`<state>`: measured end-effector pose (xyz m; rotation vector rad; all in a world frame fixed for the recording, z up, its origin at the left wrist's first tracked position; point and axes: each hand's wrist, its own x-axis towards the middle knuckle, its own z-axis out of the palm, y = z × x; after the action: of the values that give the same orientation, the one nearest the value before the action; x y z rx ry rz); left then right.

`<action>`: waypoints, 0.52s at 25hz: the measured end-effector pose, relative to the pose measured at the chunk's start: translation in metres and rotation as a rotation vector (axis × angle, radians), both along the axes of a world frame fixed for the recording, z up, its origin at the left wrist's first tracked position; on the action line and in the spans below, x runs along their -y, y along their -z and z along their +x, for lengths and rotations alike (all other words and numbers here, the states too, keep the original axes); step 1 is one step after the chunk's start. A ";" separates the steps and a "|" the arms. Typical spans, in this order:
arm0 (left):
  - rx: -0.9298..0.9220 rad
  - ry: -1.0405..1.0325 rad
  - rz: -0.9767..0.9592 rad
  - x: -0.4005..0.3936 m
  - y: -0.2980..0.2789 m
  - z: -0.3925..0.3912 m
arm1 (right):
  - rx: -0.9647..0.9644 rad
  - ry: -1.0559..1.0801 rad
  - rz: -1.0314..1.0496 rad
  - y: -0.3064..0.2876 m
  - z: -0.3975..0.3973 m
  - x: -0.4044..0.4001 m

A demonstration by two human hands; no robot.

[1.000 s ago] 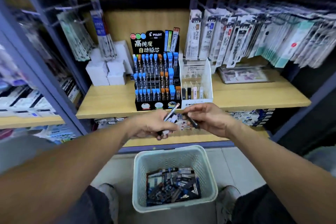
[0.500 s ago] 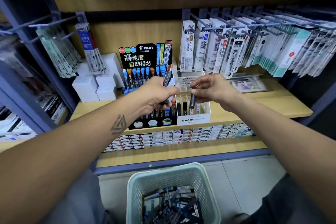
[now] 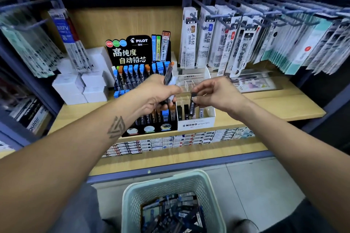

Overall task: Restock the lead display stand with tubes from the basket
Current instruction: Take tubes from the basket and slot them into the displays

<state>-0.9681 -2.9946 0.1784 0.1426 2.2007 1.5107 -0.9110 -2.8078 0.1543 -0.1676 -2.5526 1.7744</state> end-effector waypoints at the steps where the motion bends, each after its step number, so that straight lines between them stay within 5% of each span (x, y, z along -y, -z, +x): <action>1: -0.001 0.001 -0.008 -0.002 0.001 -0.001 | -0.006 0.002 -0.009 0.001 0.001 -0.001; 13: -0.007 0.003 0.012 -0.014 0.003 -0.010 | 0.000 -0.062 -0.093 0.004 -0.002 -0.013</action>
<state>-0.9780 -2.9809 0.1755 0.1558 2.1962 1.5242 -0.9134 -2.7946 0.1502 -0.0923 -2.5028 1.9165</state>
